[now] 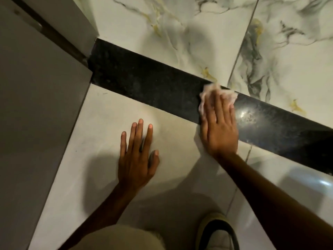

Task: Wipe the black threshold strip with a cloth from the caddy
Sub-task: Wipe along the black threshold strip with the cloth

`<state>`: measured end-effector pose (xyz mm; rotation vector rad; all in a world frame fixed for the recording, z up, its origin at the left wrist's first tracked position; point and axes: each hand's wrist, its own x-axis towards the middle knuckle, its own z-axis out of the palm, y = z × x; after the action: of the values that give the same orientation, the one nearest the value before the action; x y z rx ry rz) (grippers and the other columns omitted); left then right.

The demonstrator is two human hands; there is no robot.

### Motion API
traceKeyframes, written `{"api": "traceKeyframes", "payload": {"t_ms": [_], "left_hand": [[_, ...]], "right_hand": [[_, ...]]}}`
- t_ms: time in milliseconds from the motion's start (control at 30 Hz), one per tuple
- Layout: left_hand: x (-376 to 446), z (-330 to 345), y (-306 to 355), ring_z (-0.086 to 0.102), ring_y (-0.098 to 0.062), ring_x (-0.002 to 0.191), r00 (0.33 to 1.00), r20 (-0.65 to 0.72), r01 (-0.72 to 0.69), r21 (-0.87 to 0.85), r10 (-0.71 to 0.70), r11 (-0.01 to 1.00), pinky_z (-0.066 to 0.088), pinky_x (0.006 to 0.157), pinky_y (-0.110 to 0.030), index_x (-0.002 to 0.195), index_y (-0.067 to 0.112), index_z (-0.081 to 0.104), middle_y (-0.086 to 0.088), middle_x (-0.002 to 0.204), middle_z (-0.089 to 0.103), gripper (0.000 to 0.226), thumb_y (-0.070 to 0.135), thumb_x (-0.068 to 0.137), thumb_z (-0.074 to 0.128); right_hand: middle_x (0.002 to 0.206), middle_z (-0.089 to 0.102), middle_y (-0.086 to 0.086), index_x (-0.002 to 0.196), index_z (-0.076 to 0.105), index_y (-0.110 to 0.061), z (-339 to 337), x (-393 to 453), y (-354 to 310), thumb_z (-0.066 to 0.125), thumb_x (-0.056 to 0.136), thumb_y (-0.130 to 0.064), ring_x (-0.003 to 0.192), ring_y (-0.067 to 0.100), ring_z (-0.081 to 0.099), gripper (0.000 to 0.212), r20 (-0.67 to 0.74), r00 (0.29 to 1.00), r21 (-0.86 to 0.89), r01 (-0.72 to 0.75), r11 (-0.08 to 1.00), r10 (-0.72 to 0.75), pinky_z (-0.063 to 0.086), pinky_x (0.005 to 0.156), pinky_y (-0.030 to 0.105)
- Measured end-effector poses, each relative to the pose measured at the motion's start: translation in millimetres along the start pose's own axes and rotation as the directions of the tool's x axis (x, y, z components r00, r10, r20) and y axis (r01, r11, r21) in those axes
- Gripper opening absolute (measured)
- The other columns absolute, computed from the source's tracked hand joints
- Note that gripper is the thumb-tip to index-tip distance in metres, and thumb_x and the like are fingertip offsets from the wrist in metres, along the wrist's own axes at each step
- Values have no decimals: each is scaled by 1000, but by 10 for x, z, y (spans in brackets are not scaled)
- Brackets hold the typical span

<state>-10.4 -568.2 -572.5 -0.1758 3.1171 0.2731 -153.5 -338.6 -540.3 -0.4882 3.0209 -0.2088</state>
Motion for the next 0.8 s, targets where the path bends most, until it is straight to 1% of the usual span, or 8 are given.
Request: {"api": "traceKeyframes", "payload": {"t_ms": [67, 133, 300, 367, 533, 667, 733, 800], "left_hand": [[-5, 18, -4, 17, -34, 170, 1000, -24, 8, -4, -9, 1000, 8, 139, -55, 173, 16, 28, -16, 182, 20, 72, 46, 109, 39], [-27, 40, -7, 15, -33, 170, 997, -46, 59, 5, -59, 998, 10, 138, -56, 174, 18, 25, -16, 183, 17, 71, 45, 109, 37], [-43, -17, -10, 19, -36, 169, 958, -96, 271, -12, -271, 962, 17, 136, -60, 173, 18, 27, -17, 182, 20, 69, 50, 112, 28], [-35, -60, -99, 24, -38, 167, 959, -106, 265, 6, -263, 964, 23, 134, -63, 171, 15, 31, -19, 180, 24, 67, 47, 112, 32], [49, -89, -298, 23, -36, 168, 944, -132, 305, -8, -303, 952, 21, 136, -61, 171, 15, 33, -17, 180, 24, 68, 46, 111, 32], [49, -2, -294, 19, -32, 169, 941, -149, 306, -19, -305, 952, 16, 138, -56, 172, 16, 30, -16, 181, 23, 68, 45, 111, 34], [42, 9, -289, 18, -30, 170, 930, -166, 327, -25, -327, 945, 14, 138, -55, 172, 17, 30, -14, 181, 23, 69, 44, 109, 38], [49, 1, -290, 21, -31, 169, 914, -183, 362, -38, -363, 931, 16, 138, -56, 171, 14, 34, -15, 180, 27, 69, 42, 107, 41]], "right_hand": [[183, 14, 13, 173, 19, -15, 69, 413, -255, 26, 117, -36, 171, 33, 11, 60, -66, 992, 45, -104, 994, 107, 13, 141, 52], [182, 18, 14, 173, 22, -14, 175, 768, -639, 27, 116, -32, 170, 35, 15, 60, -107, 990, 94, -87, 992, 97, 13, 141, 53], [182, 19, 10, 173, 23, -17, 230, 600, -1260, 31, 116, -35, 171, 31, 13, 60, 8, 930, 105, 365, 925, -368, 16, 141, 54], [182, 21, 7, 172, 25, -19, 188, 288, -1054, 33, 115, -39, 170, 27, 13, 61, 55, 904, 87, 418, 904, -423, 13, 141, 49], [182, 19, 7, 172, 26, -22, 70, 262, -461, 38, 115, -37, 171, 30, 10, 61, 74, 966, 53, 242, 969, -246, 15, 140, 53], [183, 15, 12, 174, 18, -18, 112, 924, -902, 25, 118, -39, 171, 30, 12, 60, -31, 999, 49, 34, 998, -33, 14, 141, 51], [183, 11, 14, 174, 13, -17, 199, 1196, -1317, 22, 117, -38, 171, 32, 10, 62, -16, 997, 94, 78, 993, -77, 13, 141, 53], [184, 8, 13, 174, 10, -16, 256, 1277, -1695, 22, 116, -38, 171, 32, 7, 64, 23, 971, 115, 235, 965, -239, 11, 142, 53]]}}
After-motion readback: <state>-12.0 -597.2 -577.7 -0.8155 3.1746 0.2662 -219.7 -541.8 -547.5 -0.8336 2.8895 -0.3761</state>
